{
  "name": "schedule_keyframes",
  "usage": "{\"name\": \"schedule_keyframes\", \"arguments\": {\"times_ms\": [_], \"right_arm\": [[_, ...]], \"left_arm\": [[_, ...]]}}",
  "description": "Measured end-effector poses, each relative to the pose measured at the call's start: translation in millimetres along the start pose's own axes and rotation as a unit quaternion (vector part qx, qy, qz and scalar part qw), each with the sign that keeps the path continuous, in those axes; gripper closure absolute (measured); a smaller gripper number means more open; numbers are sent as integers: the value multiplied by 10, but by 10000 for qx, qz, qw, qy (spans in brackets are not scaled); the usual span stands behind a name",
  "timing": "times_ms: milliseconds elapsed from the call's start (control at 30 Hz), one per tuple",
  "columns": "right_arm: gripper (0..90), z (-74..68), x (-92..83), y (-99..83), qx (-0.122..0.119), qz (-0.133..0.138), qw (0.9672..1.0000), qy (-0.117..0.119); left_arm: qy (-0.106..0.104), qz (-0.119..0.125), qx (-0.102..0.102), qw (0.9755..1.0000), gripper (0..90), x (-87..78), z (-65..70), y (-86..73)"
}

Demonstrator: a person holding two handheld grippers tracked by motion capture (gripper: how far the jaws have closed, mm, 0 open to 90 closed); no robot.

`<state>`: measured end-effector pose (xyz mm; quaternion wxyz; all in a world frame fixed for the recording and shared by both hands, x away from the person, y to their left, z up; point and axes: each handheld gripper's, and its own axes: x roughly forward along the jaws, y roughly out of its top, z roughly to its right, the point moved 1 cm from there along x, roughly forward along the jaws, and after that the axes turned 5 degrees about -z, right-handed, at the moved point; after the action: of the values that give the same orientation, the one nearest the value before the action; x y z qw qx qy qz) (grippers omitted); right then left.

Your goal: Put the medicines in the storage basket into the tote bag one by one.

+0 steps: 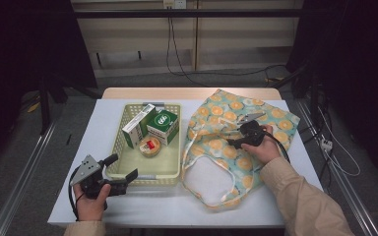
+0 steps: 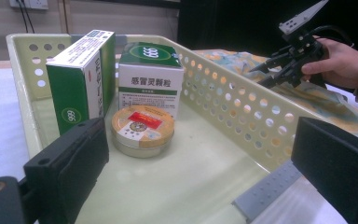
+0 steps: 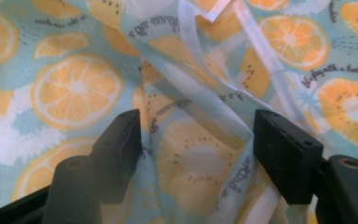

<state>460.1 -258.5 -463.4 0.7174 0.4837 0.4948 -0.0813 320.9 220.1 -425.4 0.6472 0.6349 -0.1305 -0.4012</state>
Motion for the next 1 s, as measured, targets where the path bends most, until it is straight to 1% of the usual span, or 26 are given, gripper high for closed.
{"name": "schedule_keyframes", "arguments": {"times_ms": [67,100,133,167,267,333,400,467,567,700,800,933,1000], "right_arm": [[367,23,7,-12,59,30,9999,78],[395,40,12,-23,75,67,9998,162],[441,66,13,-35,148,106,9996,213],[507,95,4,-45,230,136,9995,182],[582,128,-1,-51,230,158,9995,155],[664,120,-3,-45,173,148,9997,133],[786,99,-3,-34,71,134,9998,159],[844,88,3,-19,53,110,9999,96],[891,92,-3,-4,110,60,9998,130],[900,124,-56,10,243,59,9993,269],[900,143,-155,63,279,103,9990,340],[900,164,-304,160,248,208,9988,373],[900,198,-373,205,329,282,9982,415]], "left_arm": [[25,15,16,10000,38,-12,-5,6],[36,20,20,10000,38,-14,-11,9],[51,25,8,10000,38,-18,-18,11],[51,34,0,10000,38,-20,-21,12],[49,25,9,10000,38,-26,-29,16],[41,18,4,10000,38,-24,-31,19],[29,2,23,10000,38,-21,-37,23],[17,18,-2,10000,38,-22,-40,28],[13,47,-31,10000,38,-23,-38,30],[24,54,-8,10000,38,-27,-46,34],[29,47,-35,10000,37,-28,-44,32],[6,48,-45,10000,38,-30,-52,32],[9,37,-51,10000,38,-25,-51,33]]}}
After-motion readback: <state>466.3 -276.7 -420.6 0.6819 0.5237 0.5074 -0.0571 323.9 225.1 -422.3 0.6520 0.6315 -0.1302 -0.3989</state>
